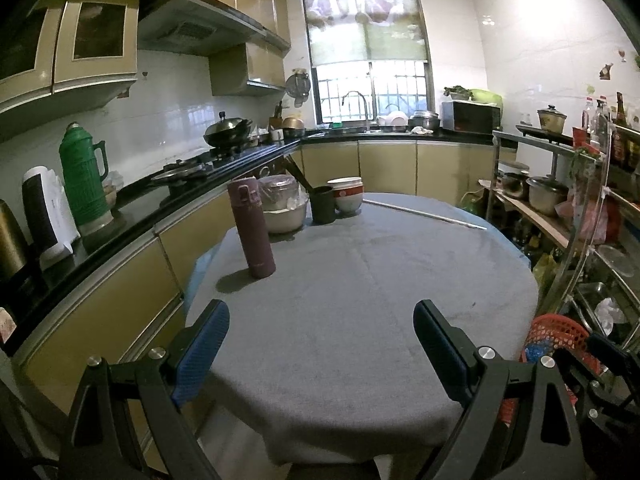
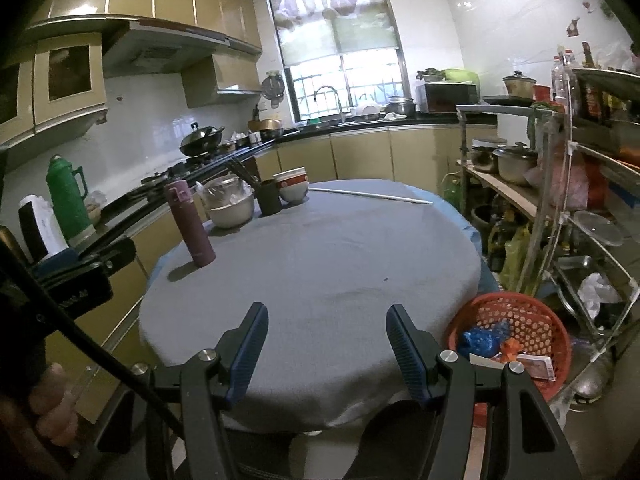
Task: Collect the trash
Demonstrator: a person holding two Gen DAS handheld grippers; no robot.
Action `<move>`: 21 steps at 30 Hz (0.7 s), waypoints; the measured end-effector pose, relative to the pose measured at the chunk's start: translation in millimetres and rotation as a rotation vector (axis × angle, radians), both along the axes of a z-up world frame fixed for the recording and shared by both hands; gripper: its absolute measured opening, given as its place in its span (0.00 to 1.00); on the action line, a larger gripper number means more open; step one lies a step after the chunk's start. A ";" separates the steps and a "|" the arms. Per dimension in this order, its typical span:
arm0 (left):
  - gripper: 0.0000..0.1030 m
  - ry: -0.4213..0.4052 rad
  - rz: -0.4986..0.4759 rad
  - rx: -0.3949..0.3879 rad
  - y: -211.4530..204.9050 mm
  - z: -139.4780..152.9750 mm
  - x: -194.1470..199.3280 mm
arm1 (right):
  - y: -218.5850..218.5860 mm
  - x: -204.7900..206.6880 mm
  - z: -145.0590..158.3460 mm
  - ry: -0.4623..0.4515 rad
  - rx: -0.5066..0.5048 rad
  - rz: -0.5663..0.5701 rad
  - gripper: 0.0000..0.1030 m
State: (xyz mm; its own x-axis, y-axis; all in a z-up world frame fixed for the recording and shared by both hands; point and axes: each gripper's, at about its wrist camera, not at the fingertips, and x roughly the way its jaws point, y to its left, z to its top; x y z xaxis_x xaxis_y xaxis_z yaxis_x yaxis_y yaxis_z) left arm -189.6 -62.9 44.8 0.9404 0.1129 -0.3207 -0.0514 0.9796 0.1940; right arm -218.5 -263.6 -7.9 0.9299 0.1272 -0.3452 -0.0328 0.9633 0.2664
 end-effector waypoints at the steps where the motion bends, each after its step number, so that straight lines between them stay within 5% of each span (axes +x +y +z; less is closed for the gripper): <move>1: 0.91 0.001 0.001 0.000 0.4 0.4 0.3 | -0.5 0.1 0.0 -0.002 0.001 -0.005 0.64; 21: 0.91 0.005 0.010 -0.009 2.3 -0.8 1.3 | 1.4 1.9 1.1 -0.014 0.005 -0.015 0.64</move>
